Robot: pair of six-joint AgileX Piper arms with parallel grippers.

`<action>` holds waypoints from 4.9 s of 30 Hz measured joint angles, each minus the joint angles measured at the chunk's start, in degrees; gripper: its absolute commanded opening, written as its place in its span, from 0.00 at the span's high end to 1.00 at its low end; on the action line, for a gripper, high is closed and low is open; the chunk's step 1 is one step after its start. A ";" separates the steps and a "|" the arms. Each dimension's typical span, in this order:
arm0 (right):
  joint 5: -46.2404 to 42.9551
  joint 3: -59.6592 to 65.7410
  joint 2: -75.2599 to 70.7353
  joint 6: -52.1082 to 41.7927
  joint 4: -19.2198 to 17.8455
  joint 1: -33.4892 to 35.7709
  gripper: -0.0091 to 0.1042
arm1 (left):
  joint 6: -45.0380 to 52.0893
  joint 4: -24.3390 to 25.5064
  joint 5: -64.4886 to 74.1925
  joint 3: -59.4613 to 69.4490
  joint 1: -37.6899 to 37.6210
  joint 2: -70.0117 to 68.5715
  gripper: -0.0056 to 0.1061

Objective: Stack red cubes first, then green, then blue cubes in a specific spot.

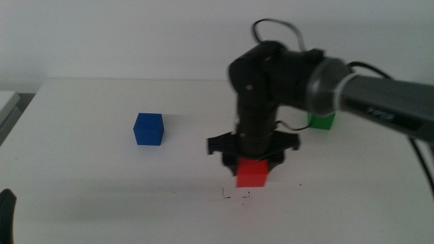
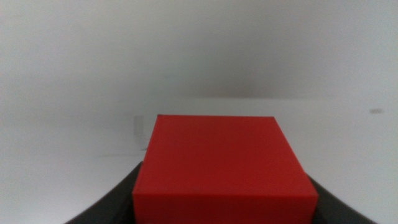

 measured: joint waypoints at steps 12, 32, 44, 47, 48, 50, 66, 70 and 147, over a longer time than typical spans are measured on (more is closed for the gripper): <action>-0.08 -3.27 5.83 5.02 -1.38 2.47 0.81 | 0.00 0.00 0.00 0.00 0.00 0.00 0.11; -3.72 -3.33 8.65 7.08 -3.47 2.55 0.81 | 0.00 0.00 -0.12 0.00 0.00 0.00 0.11; -4.39 -3.33 8.88 6.95 -3.59 2.55 0.26 | 0.10 0.00 -0.12 0.00 0.00 0.00 0.11; -3.43 -3.33 7.78 5.43 -4.93 2.58 0.25 | 0.10 0.00 -0.12 0.00 0.00 0.00 0.11; -3.00 -3.33 6.92 4.79 -5.41 2.58 0.25 | 0.10 0.00 -0.12 0.00 0.00 0.00 0.11; -2.05 -3.33 3.58 2.93 -6.83 2.32 0.25 | 0.10 0.00 -0.12 0.00 0.00 0.00 0.11; -11.63 -3.55 -4.19 -9.40 -9.33 -22.35 0.25 | 0.10 0.00 -0.12 0.00 0.00 0.00 0.11; -16.90 -3.55 -1.02 -9.51 -9.33 -25.16 0.25 | 0.10 0.00 -0.12 0.00 0.00 0.00 0.11; -10.98 8.64 -7.64 24.11 -22.96 8.80 0.69 | 0.10 0.00 -0.12 0.00 0.00 0.00 0.11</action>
